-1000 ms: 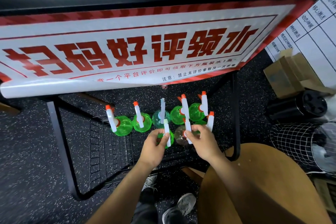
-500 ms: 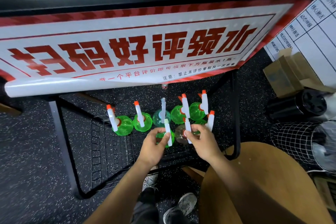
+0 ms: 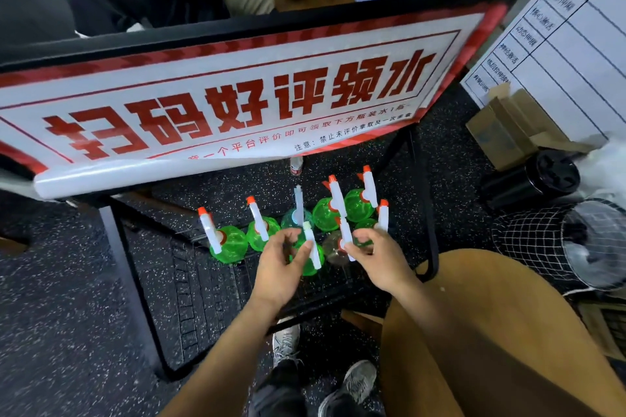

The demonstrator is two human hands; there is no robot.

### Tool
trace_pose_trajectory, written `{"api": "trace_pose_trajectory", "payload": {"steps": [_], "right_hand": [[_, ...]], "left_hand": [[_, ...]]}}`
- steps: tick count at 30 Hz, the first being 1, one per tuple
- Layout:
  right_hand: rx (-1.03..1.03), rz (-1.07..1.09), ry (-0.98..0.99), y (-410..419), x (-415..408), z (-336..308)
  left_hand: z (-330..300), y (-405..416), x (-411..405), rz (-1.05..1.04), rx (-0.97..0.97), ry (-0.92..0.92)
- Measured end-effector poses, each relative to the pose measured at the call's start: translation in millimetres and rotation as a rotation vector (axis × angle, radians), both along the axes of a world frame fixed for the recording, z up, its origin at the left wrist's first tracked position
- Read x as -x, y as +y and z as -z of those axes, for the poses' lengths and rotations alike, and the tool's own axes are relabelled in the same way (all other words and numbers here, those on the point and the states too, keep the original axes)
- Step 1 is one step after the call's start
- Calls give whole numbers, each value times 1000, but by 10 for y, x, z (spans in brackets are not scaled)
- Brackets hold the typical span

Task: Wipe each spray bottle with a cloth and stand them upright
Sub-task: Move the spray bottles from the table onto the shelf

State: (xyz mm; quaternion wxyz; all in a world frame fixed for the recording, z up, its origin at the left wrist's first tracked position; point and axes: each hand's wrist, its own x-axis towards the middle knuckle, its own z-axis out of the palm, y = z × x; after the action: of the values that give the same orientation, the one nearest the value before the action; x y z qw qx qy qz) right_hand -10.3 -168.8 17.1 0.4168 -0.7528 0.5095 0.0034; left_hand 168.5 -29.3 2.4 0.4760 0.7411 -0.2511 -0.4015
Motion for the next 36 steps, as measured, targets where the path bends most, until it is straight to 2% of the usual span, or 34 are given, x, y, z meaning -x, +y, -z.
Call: {"api": "trace_pose_trajectory", "payload": {"steps": [5,10,20,23,26,30,36], "right_hand": [[46,3,34,4,-77,-53],[55,50,-12,41,90,-282],[123,280,-141,313,1239,-718],[77,427,-207,486,1773,-815],[121,579,-279,726,2343,-855],[149,627,-185,1107,3168,-944],[172,788,-114,1902,4496,-877]], "left_hand": [[-158,-7,-45,59,86,-38],[-305,-50,-31,185,129,-62],[-628,-380,741,503,178,-49],[-688,-485,1222,607,179,14],[-757,-533,1737,730,145,47],[-805,-495,2505,877,86,86],[-805,-248,3813,1113,4,-14]]}}
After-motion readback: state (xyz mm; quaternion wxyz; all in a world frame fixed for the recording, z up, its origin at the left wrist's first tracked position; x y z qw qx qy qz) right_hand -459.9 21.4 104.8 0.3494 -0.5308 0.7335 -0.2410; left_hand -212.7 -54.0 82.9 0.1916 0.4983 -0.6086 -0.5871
